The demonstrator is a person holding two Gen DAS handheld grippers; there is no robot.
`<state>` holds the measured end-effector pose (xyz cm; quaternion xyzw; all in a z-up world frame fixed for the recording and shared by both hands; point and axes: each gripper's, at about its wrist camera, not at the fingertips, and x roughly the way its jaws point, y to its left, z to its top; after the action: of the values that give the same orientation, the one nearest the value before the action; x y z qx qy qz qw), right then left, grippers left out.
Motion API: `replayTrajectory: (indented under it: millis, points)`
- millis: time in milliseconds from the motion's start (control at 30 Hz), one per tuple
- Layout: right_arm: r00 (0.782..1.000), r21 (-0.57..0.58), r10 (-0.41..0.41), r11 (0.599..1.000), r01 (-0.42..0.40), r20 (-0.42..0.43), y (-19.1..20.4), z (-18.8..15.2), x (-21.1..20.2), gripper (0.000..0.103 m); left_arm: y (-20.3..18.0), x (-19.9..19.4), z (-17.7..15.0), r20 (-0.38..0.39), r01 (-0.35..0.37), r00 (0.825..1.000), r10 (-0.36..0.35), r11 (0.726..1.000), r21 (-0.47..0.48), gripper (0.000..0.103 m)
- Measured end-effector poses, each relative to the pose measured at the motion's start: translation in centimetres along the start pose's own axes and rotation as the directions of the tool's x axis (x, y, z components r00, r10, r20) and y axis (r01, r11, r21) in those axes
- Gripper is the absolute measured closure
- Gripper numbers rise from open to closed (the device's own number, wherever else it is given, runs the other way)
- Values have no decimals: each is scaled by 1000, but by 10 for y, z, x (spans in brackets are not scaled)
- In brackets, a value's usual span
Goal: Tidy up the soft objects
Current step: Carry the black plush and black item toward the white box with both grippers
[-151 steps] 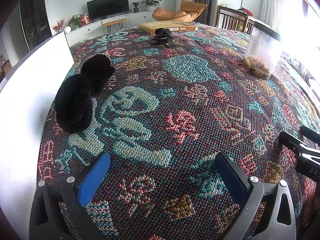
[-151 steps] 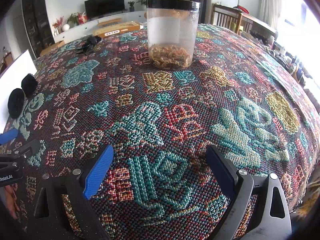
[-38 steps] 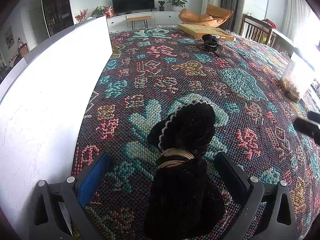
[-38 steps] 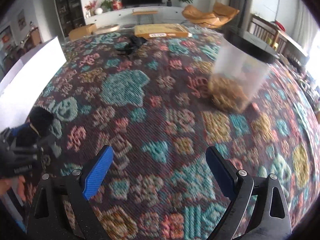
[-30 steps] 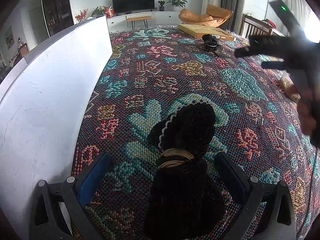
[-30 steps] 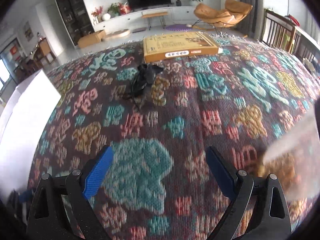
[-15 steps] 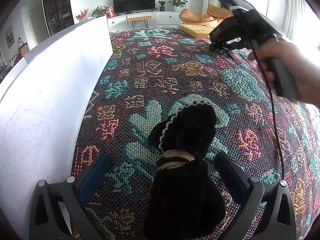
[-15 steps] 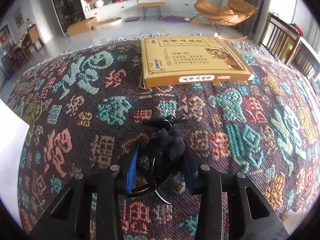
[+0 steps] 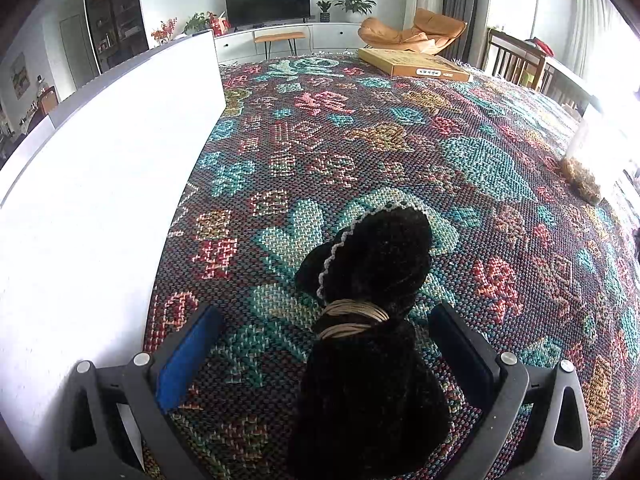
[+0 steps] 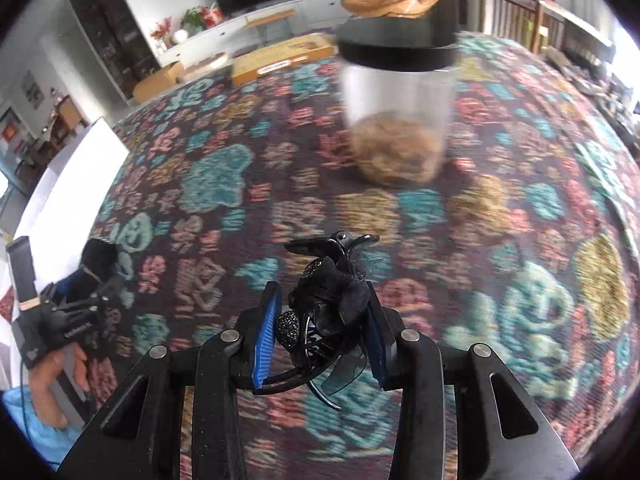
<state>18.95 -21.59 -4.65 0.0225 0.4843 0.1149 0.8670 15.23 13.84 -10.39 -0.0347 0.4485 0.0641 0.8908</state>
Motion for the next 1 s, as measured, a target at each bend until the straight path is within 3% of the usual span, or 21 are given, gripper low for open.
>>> replayTrajectory:
  millis: [133,267,367,400,433,500,567,600,633,667,700,767,867,1000]
  points:
    - [992,67,-105,993,100,70,-74,51,13,62,1,0,2,-6,-2,1000,2,1000,-1,0]
    - [992,89,-108,991,103,59,-117,99,47,61,2,-3,3,-51,16,999,-16,1000,5,0]
    - [995,119,-95,988,99,-34,-132,115,78,50,2,-10,-1,-71,42,997,-41,999,12,0]
    - [994,125,-95,987,102,-56,-134,115,82,33,0,-13,-1,-78,51,996,-49,999,18,0]
    - [993,121,-99,987,105,-57,-134,115,83,29,-1,-15,-1,-83,55,995,-53,998,26,0]
    - [993,101,-109,988,114,-55,-133,114,81,30,-5,-19,0,-87,62,995,-58,997,48,0]
    - [986,93,-136,985,145,-94,-133,113,83,38,-12,-20,2,-89,70,994,-63,995,74,1]
    - [980,82,-171,980,179,-100,-131,112,81,58,-15,-20,4,-90,72,994,-64,994,87,7]
    - [977,81,-182,978,191,-110,-130,110,78,64,-17,-19,5,-90,76,994,-67,993,95,44]
    - [978,95,-178,977,189,-111,-131,109,73,64,-18,-17,7,-100,70,993,-60,993,92,71]
    - [977,106,-191,974,201,-93,-132,106,64,64,-17,-20,9,-90,81,993,-73,993,81,71]
    - [978,112,-207,971,209,-31,-126,105,37,64,-10,-30,17,-79,168,983,-167,986,8,73]
    - [976,29,-204,979,203,80,-91,107,-18,64,1,-62,31,-11,261,965,-262,963,-59,73]
    - [989,-99,-42,993,57,140,-7,109,-79,64,24,-116,52,81,359,932,-352,927,-106,73]
